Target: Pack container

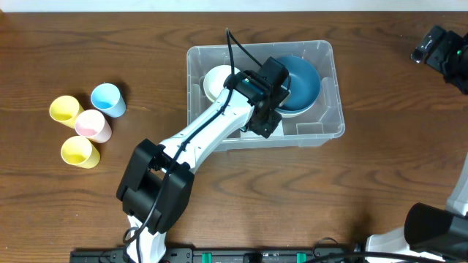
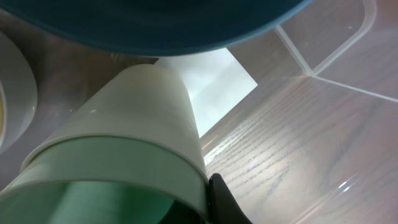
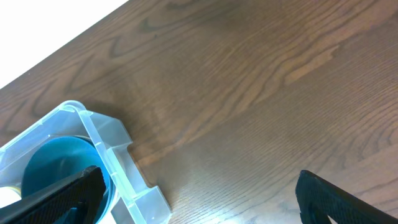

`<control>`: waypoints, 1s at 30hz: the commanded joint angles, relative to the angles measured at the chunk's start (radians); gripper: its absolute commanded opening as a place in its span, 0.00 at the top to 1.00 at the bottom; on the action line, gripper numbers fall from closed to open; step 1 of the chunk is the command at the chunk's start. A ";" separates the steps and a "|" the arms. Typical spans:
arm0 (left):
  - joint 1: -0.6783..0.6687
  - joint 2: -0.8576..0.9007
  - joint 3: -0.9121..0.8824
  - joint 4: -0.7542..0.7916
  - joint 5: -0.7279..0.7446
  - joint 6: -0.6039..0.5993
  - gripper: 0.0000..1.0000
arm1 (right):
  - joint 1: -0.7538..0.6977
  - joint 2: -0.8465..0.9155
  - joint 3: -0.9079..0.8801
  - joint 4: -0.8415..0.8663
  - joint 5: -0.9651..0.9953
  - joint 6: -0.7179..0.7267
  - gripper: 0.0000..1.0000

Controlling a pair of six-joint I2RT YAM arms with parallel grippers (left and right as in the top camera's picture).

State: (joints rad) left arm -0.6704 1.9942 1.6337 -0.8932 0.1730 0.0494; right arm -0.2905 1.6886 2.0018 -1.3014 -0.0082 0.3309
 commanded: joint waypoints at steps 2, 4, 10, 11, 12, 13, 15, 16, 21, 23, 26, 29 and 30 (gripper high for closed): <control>-0.002 0.018 -0.006 -0.043 -0.039 0.004 0.94 | 0.002 -0.001 -0.002 0.000 0.000 0.013 0.01; -0.002 0.018 -0.005 -0.064 -0.064 0.006 0.94 | 0.002 -0.001 -0.002 -0.001 0.000 0.013 0.01; -0.002 0.016 0.027 -0.136 -0.085 0.043 0.94 | 0.002 -0.001 -0.002 0.000 0.000 0.013 0.01; -0.002 0.016 0.039 -0.150 -0.085 0.053 0.94 | 0.002 -0.001 -0.002 0.000 0.000 0.013 0.01; -0.002 0.016 0.052 -0.161 -0.088 0.056 0.94 | 0.002 -0.001 -0.002 0.000 0.000 0.013 0.01; -0.002 0.016 0.064 -0.169 -0.088 0.059 0.94 | 0.002 -0.001 -0.002 -0.001 0.000 0.013 0.01; -0.002 0.016 0.084 -0.180 -0.088 0.064 0.94 | 0.002 -0.001 -0.002 0.000 0.000 0.013 0.01; -0.002 0.016 0.090 -0.180 -0.087 0.067 0.94 | 0.002 -0.001 -0.002 -0.001 0.000 0.013 0.01; -0.003 0.016 0.092 -0.183 -0.087 0.066 0.94 | 0.002 -0.001 -0.002 0.000 0.000 0.013 0.01; -0.003 0.016 0.092 -0.184 -0.087 0.066 0.94 | 0.002 -0.001 -0.002 -0.001 0.000 0.013 0.01; -0.003 0.016 0.092 -0.183 -0.087 0.066 0.94 | 0.002 -0.001 -0.002 -0.001 0.000 0.013 0.01; -0.003 0.016 0.092 -0.177 -0.087 0.066 0.93 | 0.002 -0.001 -0.002 0.000 0.000 0.013 0.01; -0.003 0.016 0.092 -0.174 -0.087 0.066 0.93 | 0.002 -0.001 -0.002 -0.001 0.000 0.013 0.01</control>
State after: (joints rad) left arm -0.6716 1.9961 1.7054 -1.0691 0.0978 0.1059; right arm -0.2905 1.6886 2.0014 -1.3010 -0.0082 0.3309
